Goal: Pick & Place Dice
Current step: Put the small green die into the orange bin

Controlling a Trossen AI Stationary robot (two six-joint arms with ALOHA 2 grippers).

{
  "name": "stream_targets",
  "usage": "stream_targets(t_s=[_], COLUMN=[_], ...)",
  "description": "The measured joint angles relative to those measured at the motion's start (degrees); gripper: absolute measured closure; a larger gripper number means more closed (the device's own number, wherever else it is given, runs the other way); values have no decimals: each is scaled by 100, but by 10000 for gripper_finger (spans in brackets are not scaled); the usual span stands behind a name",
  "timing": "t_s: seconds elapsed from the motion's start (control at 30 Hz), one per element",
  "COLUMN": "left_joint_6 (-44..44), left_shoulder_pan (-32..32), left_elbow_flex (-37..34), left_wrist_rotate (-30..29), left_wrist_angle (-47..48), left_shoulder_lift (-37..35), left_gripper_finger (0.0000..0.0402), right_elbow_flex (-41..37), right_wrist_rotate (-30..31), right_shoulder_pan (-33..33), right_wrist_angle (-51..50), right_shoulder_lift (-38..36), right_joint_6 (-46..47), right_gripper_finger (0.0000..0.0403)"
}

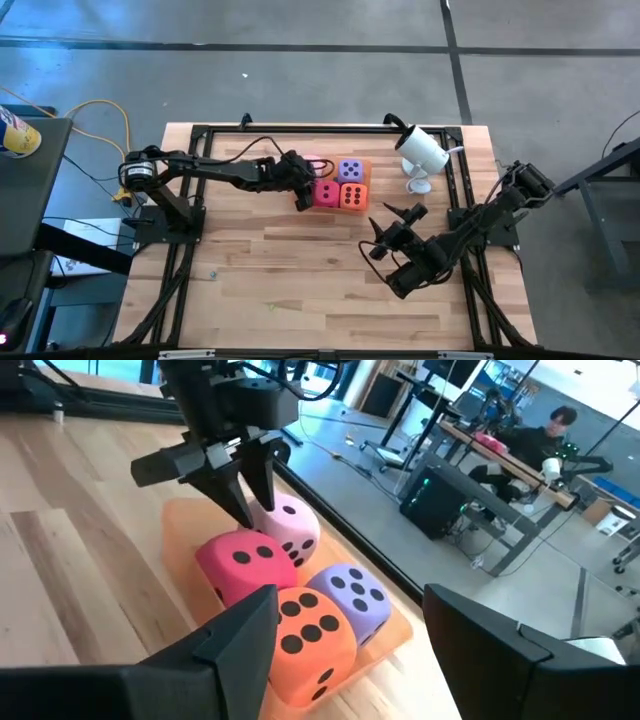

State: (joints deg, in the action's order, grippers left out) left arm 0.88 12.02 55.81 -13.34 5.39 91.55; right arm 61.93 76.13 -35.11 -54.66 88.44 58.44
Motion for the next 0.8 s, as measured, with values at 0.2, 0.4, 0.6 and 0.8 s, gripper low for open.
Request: stream_targets(t_s=[0.2, 0.4, 0.6, 0.8], left_joint_6=[89, 108, -76, -419], left_shoulder_pan=[-291, -794, -1469, -2076], left_elbow_flex=[0, 2, 4, 4], left_wrist_rotate=[-661, -783, -782, -781], left_wrist_angle=[-7, 123, 847, 1404], left_shoulder_lift=[-219, -636, -1130, -1375], left_gripper_finger=[226, 226, 226, 226], right_elbow_flex=[0, 0, 0, 0], right_wrist_rotate=[-300, -471, -444, -245], right_shoulder_pan=[-2, -2, 0, 33], right_wrist_angle=[60, 120, 137, 144], right_shoulder_lift=[2, 2, 2, 2], right_joint_6=[2, -18, -184, -433], right_gripper_finger=[163, 163, 163, 163])
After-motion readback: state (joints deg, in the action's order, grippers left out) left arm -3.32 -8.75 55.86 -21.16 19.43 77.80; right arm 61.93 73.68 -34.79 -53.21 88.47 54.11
